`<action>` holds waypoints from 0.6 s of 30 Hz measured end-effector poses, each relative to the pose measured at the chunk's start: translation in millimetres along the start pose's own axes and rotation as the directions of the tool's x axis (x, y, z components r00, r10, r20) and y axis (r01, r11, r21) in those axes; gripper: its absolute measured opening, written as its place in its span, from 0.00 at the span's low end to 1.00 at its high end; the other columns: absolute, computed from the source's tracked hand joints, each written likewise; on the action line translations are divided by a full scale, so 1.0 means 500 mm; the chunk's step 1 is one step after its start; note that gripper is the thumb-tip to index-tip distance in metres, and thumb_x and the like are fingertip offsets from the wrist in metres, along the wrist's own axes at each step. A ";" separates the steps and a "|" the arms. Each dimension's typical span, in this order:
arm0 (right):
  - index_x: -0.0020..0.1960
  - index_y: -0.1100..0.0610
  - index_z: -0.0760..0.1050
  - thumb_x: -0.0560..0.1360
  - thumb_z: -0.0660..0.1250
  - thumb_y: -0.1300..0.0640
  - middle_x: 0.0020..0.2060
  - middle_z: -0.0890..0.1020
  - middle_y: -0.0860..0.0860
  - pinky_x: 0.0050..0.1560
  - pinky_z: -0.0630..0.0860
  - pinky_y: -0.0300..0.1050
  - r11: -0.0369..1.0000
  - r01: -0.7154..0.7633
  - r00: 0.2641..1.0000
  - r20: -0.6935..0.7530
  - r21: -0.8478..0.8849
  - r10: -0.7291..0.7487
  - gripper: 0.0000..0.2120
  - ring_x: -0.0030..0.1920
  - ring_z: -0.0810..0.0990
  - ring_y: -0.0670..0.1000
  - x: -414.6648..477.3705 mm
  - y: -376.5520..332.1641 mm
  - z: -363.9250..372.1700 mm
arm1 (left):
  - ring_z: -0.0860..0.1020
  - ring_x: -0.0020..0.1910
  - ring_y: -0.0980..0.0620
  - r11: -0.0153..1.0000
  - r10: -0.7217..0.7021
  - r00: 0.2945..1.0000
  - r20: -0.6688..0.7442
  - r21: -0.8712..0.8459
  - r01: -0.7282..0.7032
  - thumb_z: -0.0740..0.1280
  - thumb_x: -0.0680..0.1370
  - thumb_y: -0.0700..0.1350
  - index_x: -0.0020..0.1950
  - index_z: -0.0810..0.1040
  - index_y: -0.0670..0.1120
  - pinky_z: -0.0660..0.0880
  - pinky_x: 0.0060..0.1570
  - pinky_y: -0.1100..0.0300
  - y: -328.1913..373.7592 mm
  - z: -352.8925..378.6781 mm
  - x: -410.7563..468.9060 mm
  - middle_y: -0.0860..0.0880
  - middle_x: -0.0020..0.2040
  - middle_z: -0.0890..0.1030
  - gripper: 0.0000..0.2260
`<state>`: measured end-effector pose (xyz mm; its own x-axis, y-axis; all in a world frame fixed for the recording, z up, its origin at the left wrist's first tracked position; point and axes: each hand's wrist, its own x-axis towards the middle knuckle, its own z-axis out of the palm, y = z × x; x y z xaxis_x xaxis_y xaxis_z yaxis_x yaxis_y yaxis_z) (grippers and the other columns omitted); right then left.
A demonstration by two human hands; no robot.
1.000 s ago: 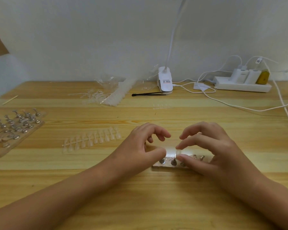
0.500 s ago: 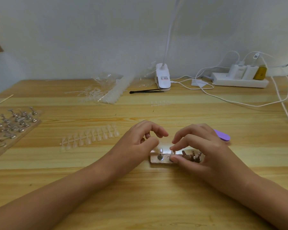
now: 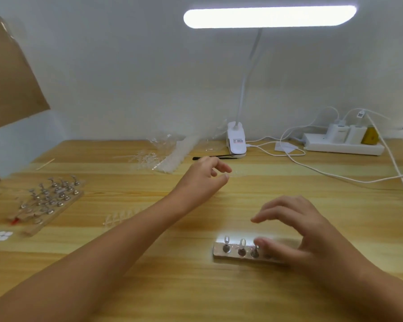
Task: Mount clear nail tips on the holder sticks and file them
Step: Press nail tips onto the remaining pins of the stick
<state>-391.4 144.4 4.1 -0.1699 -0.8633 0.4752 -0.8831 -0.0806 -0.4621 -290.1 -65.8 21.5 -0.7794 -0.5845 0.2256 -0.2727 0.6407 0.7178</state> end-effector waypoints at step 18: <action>0.47 0.38 0.73 0.78 0.58 0.35 0.45 0.77 0.32 0.46 0.71 0.32 0.976 0.207 0.978 0.009 -0.073 -0.207 0.10 0.49 0.75 0.35 0.012 0.018 0.031 | 0.73 0.55 0.48 0.782 0.418 0.888 0.191 0.422 -0.459 0.63 0.81 0.44 0.58 0.79 0.43 0.76 0.47 0.50 -0.046 0.038 -0.081 0.46 0.57 0.77 0.09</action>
<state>-393.9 130.9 -8.7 0.0205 -0.8321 0.5542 -0.9288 -0.2209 -0.2975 -263.0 -47.4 -16.5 -0.9138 -0.1561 0.3751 -0.0934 0.9792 0.1801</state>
